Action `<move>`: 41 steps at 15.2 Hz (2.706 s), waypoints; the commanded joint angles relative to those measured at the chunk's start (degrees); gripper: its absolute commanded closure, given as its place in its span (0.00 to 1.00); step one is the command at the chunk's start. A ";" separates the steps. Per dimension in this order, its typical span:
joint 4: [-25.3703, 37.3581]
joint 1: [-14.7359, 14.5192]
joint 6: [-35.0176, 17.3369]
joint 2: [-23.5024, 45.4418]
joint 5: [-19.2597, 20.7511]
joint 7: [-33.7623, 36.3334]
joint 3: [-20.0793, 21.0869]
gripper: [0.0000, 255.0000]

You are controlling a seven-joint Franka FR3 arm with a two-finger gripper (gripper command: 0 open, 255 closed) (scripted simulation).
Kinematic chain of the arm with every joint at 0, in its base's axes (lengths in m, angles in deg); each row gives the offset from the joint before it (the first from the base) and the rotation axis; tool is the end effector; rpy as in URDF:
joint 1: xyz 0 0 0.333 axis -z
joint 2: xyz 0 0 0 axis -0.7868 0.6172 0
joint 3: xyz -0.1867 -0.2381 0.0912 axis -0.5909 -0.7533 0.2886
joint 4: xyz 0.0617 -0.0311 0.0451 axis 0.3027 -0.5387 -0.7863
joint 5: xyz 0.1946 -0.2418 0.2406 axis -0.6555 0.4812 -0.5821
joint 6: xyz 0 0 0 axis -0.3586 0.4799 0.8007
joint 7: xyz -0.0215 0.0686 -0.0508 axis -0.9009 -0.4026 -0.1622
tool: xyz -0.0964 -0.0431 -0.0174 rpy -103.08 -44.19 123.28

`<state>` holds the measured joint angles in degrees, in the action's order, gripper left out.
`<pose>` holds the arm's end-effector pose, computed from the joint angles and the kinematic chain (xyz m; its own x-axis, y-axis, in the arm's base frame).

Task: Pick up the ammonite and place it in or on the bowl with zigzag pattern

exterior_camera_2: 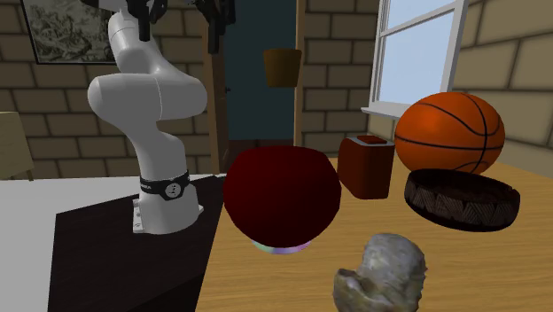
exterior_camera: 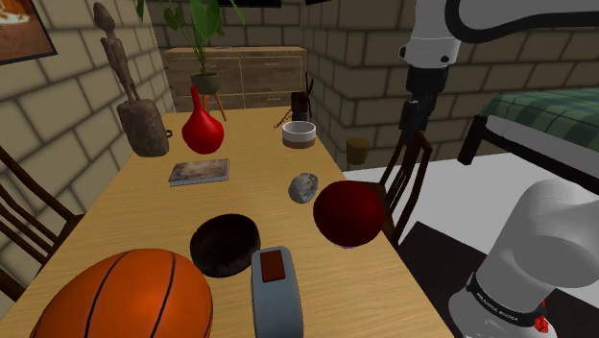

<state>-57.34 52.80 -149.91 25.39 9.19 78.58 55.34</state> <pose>0.2910 -0.0123 0.5706 0.9991 0.0217 -0.0369 0.0245 -0.9966 0.0783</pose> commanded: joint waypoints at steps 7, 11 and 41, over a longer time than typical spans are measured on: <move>-2.50 1.98 -11.91 8.21 -4.54 13.04 4.32 0.00; -2.25 3.43 -19.88 15.35 -6.63 21.28 6.95 0.00; 13.14 8.81 -51.49 57.05 -2.65 57.67 11.41 0.00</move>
<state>-44.22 61.61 -201.36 82.38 6.52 136.24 66.76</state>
